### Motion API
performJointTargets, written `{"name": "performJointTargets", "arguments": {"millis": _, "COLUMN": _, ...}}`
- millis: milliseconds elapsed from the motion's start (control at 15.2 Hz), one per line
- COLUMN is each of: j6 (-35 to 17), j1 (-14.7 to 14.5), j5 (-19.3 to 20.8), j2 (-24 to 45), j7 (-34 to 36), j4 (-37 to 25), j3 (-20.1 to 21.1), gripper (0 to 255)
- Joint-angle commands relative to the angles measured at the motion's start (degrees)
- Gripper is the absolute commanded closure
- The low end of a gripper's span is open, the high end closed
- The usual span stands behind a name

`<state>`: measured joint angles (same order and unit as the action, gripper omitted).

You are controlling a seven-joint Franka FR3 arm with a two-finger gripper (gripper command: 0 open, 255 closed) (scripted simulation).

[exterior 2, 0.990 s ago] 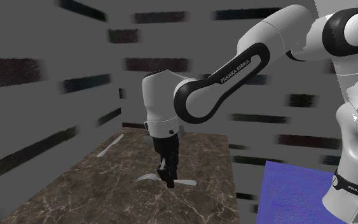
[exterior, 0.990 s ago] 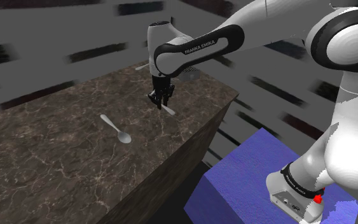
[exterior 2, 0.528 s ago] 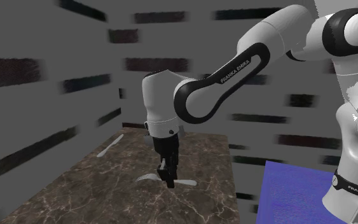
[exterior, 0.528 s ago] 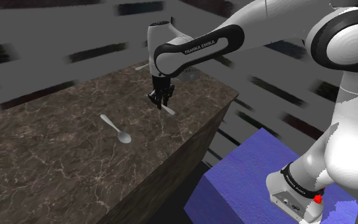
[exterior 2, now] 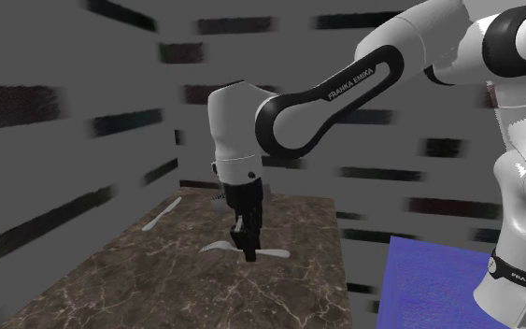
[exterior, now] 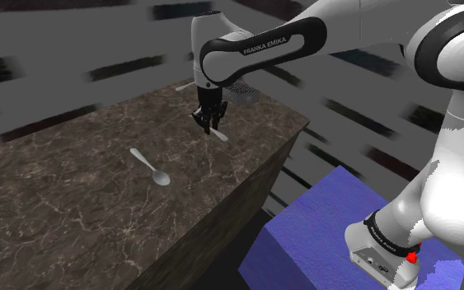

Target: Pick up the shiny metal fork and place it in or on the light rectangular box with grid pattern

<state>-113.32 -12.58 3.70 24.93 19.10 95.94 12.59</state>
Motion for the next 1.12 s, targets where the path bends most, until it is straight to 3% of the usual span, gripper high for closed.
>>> {"name": "performJointTargets", "arguments": {"millis": 0, "j6": 1.31, "j1": -0.01, "j5": -0.13, "j2": -0.56, "j7": 0.0, "j4": -0.76, "j3": 0.08, "gripper": 255}}
{"name": "performJointTargets", "arguments": {"millis": 1056, "j6": 12.2, "j1": 0.04, "j5": -0.94, "j2": -3.88, "j7": -0.29, "j4": -8.42, "j3": 0.48, "gripper": 255}}
